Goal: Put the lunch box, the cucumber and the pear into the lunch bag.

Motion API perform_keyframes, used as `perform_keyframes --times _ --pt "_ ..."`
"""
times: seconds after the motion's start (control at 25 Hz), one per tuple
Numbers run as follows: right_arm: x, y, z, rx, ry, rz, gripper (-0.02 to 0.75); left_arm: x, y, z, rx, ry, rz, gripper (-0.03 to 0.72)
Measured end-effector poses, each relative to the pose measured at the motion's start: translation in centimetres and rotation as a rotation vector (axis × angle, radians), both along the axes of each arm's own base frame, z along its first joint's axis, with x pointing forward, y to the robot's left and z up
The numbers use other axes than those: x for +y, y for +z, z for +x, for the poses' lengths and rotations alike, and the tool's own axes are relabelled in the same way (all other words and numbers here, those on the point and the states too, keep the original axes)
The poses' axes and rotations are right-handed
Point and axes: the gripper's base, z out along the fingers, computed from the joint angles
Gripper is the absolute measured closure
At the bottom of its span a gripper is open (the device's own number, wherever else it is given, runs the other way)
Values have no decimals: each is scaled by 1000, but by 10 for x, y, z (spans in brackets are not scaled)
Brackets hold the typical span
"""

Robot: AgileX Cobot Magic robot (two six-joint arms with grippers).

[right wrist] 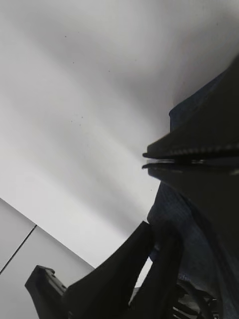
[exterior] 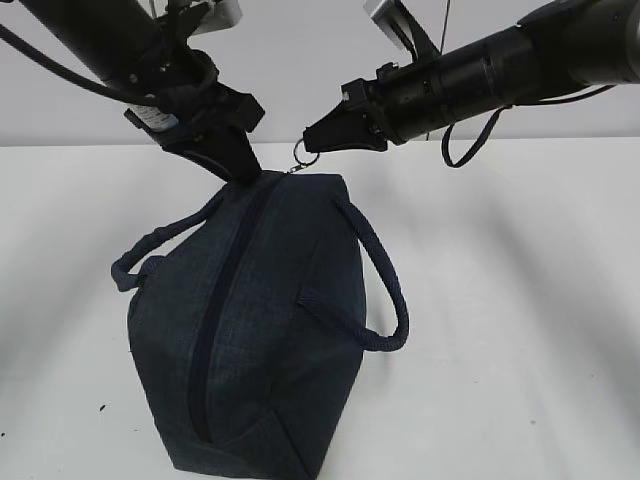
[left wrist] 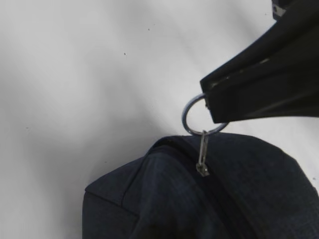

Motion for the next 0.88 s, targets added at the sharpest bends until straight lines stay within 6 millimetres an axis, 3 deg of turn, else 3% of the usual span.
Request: perform_keyframes --times 0.16,0.48,0.88 --pt "0 0 0 2 4 1 732 0 -4 0 19 -5 5 694" --pt "0 -1 0 6 4 0 732 0 2 -2 -1 -20 3 704" --pt "-1 -18 7 34 -37 -34 732 3 29 -15 -64 -64 -38 704"
